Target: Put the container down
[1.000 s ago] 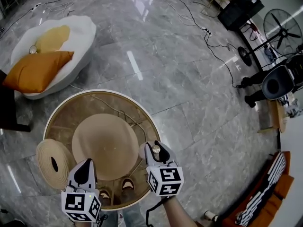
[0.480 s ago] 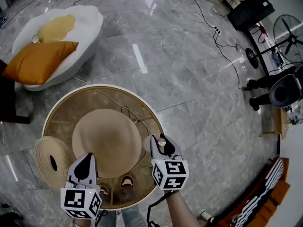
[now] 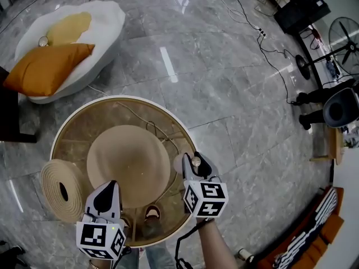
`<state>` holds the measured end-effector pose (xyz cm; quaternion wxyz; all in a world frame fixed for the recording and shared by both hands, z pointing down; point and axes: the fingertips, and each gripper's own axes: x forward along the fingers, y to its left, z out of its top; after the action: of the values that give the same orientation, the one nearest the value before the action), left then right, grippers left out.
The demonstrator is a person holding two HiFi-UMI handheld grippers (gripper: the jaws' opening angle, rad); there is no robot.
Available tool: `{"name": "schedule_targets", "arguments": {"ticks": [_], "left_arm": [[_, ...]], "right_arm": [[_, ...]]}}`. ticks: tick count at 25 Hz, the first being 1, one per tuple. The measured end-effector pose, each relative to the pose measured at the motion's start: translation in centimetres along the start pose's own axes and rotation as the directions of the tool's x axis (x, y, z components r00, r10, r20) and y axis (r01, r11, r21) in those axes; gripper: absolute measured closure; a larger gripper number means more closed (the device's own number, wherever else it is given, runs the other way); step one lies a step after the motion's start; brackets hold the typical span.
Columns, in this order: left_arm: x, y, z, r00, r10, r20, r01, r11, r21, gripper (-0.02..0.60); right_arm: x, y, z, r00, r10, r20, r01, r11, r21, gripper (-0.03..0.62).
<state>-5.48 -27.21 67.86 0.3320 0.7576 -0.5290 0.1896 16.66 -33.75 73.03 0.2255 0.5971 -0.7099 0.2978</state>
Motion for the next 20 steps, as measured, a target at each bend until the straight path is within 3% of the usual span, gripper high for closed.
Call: {"name": "schedule_targets", "arguments": {"ticks": [11, 20], "left_arm": [[0.4, -0.4, -0.5, 1.000, -0.006, -0.015, 0.006, 1.000, 0.008, 0.586], [0.5, -1.3, -1.4, 0.999, -0.018, -0.033, 0.018, 1.000, 0.013, 0.585]], "right_arm": [[0.6, -0.4, -0.6, 1.000, 0.006, 0.013, -0.006, 1.000, 0.030, 0.462], [0.5, 0.1, -0.9, 1.000, 0.008, 0.022, -0.008, 1.000, -0.013, 0.462]]}}
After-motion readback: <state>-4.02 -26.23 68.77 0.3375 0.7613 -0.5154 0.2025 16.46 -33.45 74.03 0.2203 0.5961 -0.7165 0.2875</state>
